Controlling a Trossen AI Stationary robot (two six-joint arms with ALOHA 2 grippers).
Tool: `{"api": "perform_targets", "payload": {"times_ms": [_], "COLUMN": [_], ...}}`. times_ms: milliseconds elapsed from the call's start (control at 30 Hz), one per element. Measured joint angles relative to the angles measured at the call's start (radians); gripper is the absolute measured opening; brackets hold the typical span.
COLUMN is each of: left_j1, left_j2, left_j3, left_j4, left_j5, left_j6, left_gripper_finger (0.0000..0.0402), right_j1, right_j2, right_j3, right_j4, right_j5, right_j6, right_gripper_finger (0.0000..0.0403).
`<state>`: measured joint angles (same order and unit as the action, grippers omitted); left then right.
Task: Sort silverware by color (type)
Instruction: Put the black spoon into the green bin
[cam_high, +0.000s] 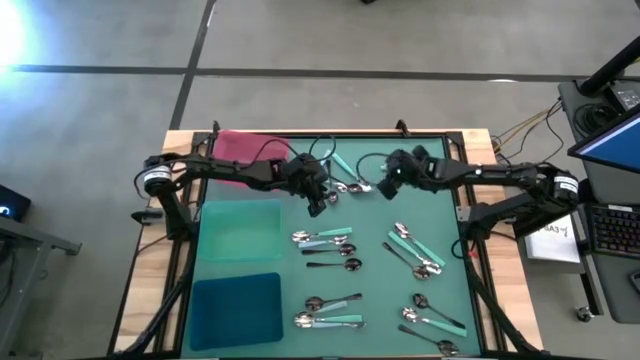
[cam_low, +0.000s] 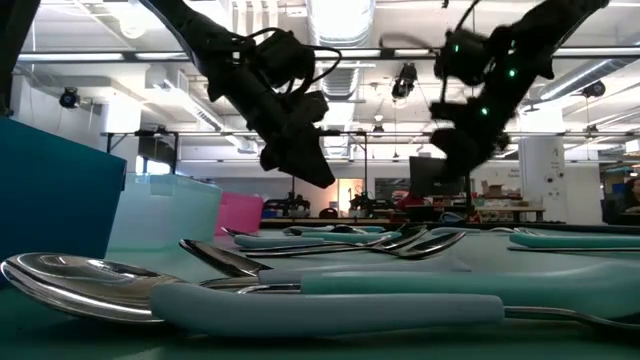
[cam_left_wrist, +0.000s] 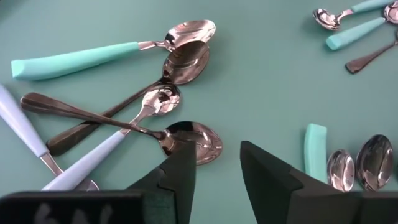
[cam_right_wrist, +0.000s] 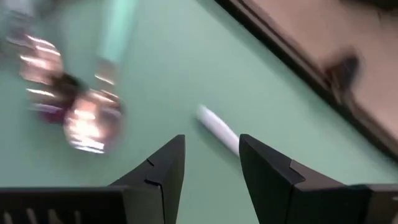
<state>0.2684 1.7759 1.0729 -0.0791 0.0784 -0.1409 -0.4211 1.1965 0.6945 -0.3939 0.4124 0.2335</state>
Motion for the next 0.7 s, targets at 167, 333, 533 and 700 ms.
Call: {"api": "perform_targets", "payload": {"times_ms": [167,333,533,700], "left_j1": [-0.002,-0.004,0.002,0.0], "left_j2": [-0.002,-0.003,-0.003,-0.003], "left_j3": [0.003,0.007,0.006,0.005], "left_j4": [0.025,0.019,-0.02,-0.02], "left_j5": [0.014,0.05,0.047,0.047], "left_j6": [0.0,-0.018,-0.035,-0.03], "left_gripper_finger": [0.0112,0.0112,0.0112,0.0112], "right_j1": [-0.1,-0.143,-0.157,-0.172], "right_j2": [0.001,0.029,0.085,0.138], "right_j3": [0.0,0.001,0.001,0.015], "right_j4": [-0.042,-0.038,-0.081,-0.053], "right_j5": [-0.069,-0.227,-0.229,-0.229], "right_j6": [0.028,0.031,0.096,0.048], "right_gripper_finger": [0.0144,0.0144,0.0144,0.0144]}}
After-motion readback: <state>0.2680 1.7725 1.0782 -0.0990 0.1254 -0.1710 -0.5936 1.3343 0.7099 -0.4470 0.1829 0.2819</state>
